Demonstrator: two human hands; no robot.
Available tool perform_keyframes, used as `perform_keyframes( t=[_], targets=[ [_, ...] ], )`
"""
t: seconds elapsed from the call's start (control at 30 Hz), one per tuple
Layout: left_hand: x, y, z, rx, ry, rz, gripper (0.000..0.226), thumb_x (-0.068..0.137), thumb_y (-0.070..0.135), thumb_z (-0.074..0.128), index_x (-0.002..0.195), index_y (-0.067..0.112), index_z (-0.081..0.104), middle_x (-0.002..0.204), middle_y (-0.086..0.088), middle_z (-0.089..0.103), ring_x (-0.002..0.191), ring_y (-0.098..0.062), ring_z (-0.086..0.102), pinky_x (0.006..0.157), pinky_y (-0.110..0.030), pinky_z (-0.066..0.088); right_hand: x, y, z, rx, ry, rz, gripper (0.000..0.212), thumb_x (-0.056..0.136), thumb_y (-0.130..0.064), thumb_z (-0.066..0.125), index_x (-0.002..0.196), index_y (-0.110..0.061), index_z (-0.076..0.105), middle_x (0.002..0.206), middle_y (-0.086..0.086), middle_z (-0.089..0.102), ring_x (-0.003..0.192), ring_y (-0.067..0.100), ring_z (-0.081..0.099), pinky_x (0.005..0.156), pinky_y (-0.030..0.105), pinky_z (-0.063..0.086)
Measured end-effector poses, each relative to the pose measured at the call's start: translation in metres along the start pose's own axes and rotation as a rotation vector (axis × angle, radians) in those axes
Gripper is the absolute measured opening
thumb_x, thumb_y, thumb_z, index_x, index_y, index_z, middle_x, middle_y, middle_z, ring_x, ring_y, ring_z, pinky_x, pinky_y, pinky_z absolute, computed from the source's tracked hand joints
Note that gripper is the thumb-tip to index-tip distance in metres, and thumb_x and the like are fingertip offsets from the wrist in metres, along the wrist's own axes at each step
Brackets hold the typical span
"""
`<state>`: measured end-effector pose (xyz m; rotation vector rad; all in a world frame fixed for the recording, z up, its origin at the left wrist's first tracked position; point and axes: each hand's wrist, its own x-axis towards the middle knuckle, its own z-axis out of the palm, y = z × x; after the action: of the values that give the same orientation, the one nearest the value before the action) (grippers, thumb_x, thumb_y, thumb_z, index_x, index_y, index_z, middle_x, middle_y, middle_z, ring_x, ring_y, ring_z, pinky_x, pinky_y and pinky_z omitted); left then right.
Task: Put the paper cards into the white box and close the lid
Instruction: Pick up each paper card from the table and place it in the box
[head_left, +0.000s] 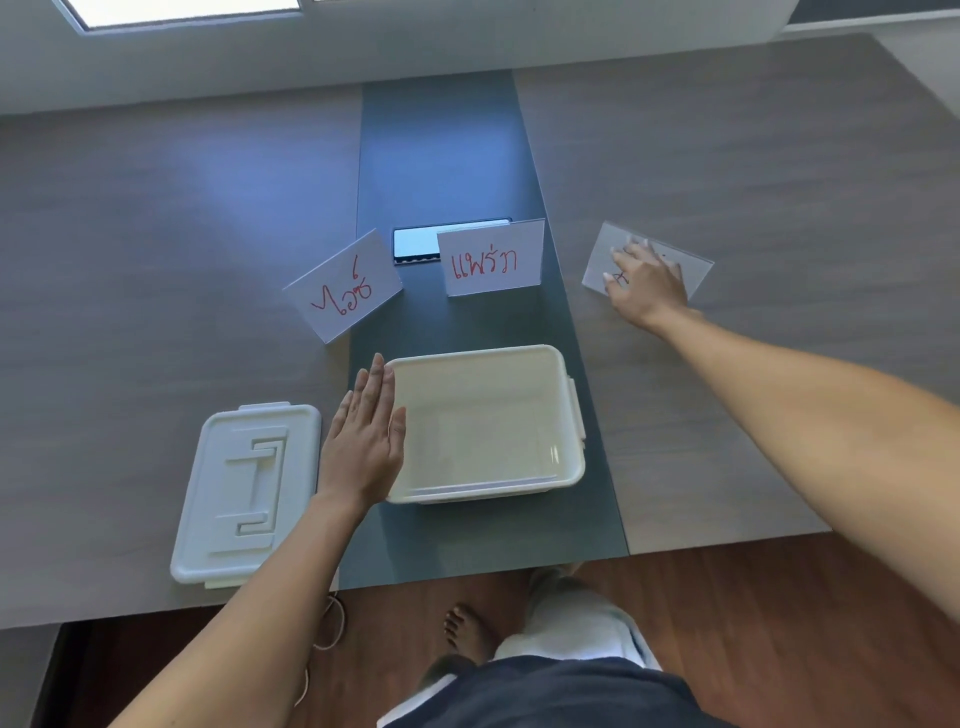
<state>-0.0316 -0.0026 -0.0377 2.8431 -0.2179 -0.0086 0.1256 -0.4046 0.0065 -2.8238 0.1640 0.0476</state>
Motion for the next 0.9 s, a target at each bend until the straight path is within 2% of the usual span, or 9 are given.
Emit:
perform_keyframes(
  t=[0.1, 0.2, 0.33, 0.4, 0.47, 0.57, 0.67, 0.73, 0.9],
  targets=[
    [0.0, 0.0, 0.001, 0.009, 0.003, -0.011, 0.062, 0.102, 0.046, 0.01, 0.16, 0.024, 0.001, 0.168, 0.011, -0.007, 0.155, -0.008, -0.004, 0.126, -0.034, 0.007, 0.013, 0.025, 0.002, -0.042, 0.03, 0.04, 0.059, 0.098, -0.038, 0.048, 0.151, -0.016, 0.036, 0.166, 0.01, 0.012, 0.154, 0.029, 0.006, 0.121, 0.043, 0.01],
    [0.001, -0.002, 0.003, 0.007, -0.001, -0.014, 0.062, 0.103, 0.046, 0.012, 0.16, 0.024, 0.001, 0.168, 0.011, -0.007, 0.155, -0.008, -0.004, 0.126, -0.035, 0.008, 0.022, 0.04, 0.0, -0.088, 0.037, 0.104, 0.069, 0.097, -0.04, 0.049, 0.156, -0.016, 0.022, 0.166, 0.014, 0.003, 0.153, 0.032, 0.001, 0.123, 0.046, 0.005],
    [0.003, -0.004, 0.003, 0.001, -0.005, 0.006, 0.061, 0.103, 0.042, 0.014, 0.16, 0.023, 0.002, 0.168, 0.01, -0.006, 0.155, -0.008, -0.003, 0.126, -0.037, 0.01, 0.031, 0.051, 0.0, -0.104, -0.06, 0.225, 0.072, 0.099, -0.036, 0.046, 0.157, -0.014, 0.011, 0.164, 0.017, 0.01, 0.152, 0.036, 0.008, 0.121, 0.049, 0.007],
    [0.005, -0.003, 0.003, -0.001, -0.006, 0.014, 0.061, 0.104, 0.041, 0.014, 0.16, 0.022, 0.004, 0.169, 0.009, -0.004, 0.155, -0.008, -0.001, 0.126, -0.037, 0.011, 0.035, 0.053, 0.003, -0.139, -0.043, 0.235, 0.066, 0.099, -0.031, 0.048, 0.155, -0.012, 0.02, 0.157, 0.02, 0.025, 0.146, 0.038, 0.021, 0.116, 0.049, 0.018],
    [0.006, -0.002, 0.002, 0.002, -0.005, 0.015, 0.06, 0.104, 0.04, 0.014, 0.16, 0.022, 0.005, 0.169, 0.009, -0.003, 0.155, -0.008, 0.0, 0.126, -0.037, 0.012, 0.037, 0.053, 0.006, -0.203, 0.021, 0.231, 0.054, 0.097, -0.023, 0.051, 0.147, -0.01, 0.034, 0.141, 0.021, 0.037, 0.131, 0.041, 0.035, 0.106, 0.048, 0.029],
    [0.006, -0.002, 0.002, -0.002, -0.009, 0.016, 0.059, 0.104, 0.039, 0.013, 0.16, 0.022, 0.004, 0.169, 0.01, -0.003, 0.155, -0.008, 0.0, 0.126, -0.036, 0.012, 0.04, 0.049, 0.007, -0.262, 0.095, 0.221, 0.034, 0.094, -0.007, 0.046, 0.128, -0.008, 0.051, 0.128, 0.02, 0.044, 0.12, 0.04, 0.041, 0.097, 0.048, 0.034],
    [0.006, -0.001, 0.001, 0.004, -0.012, 0.015, 0.06, 0.104, 0.04, 0.011, 0.16, 0.022, 0.003, 0.169, 0.01, -0.004, 0.155, -0.008, -0.002, 0.126, -0.036, 0.01, 0.04, 0.042, 0.0, -0.261, 0.047, 0.208, 0.029, 0.093, -0.001, 0.044, 0.117, -0.005, 0.059, 0.123, 0.021, 0.052, 0.116, 0.041, 0.053, 0.095, 0.046, 0.041],
    [0.006, 0.0, 0.0, 0.004, -0.011, 0.016, 0.06, 0.104, 0.04, 0.01, 0.16, 0.022, 0.003, 0.168, 0.01, -0.004, 0.155, -0.008, -0.003, 0.126, -0.035, 0.009, 0.037, 0.037, -0.007, -0.278, 0.005, 0.198, 0.024, 0.092, 0.0, 0.047, 0.111, -0.002, 0.062, 0.12, 0.021, 0.057, 0.111, 0.042, 0.058, 0.088, 0.043, 0.047],
    [0.005, 0.001, -0.002, 0.011, -0.014, -0.002, 0.061, 0.103, 0.043, 0.008, 0.16, 0.024, 0.002, 0.168, 0.011, -0.006, 0.154, -0.007, -0.005, 0.126, -0.033, 0.005, 0.023, 0.023, -0.015, -0.23, 0.038, 0.177, 0.016, 0.088, 0.001, 0.056, 0.101, -0.002, 0.063, 0.113, 0.019, 0.061, 0.102, 0.041, 0.062, 0.075, 0.04, 0.047]
  ],
)
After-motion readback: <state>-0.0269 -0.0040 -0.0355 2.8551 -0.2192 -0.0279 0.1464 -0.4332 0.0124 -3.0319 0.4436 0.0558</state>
